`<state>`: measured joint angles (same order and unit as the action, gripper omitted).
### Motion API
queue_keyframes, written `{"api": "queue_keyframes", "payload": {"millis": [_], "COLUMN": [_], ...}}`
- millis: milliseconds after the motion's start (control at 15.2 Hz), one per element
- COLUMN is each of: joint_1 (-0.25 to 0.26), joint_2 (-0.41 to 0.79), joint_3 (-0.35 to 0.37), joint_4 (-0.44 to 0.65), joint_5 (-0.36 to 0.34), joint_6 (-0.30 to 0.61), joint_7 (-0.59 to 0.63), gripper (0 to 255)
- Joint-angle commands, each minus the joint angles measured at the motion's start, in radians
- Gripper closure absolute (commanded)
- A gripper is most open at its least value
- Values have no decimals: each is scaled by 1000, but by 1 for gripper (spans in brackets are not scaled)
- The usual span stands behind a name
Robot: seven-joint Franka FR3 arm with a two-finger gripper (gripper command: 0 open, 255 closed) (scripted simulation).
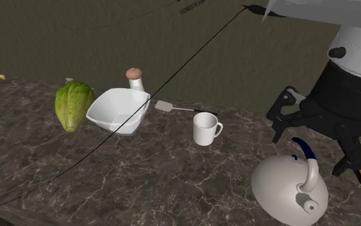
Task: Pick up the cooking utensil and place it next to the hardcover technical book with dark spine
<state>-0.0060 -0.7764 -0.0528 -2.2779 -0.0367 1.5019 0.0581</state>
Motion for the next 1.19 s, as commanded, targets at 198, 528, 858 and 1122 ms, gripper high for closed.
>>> {"api": "queue_keyframes", "payload": {"millis": [198,528,858,1122], "joint_1": [-1,-1,-6,-22], "joint_2": [-15,0,68,158], "joint_3": [76,208,344,455], "joint_4": [-53,-108,-118,-94], "joint_5": [51,136,209,247], "joint_6": [41,122,216,297], "joint_7": [128,340,550,719], "gripper": [0,0,0,0]}}
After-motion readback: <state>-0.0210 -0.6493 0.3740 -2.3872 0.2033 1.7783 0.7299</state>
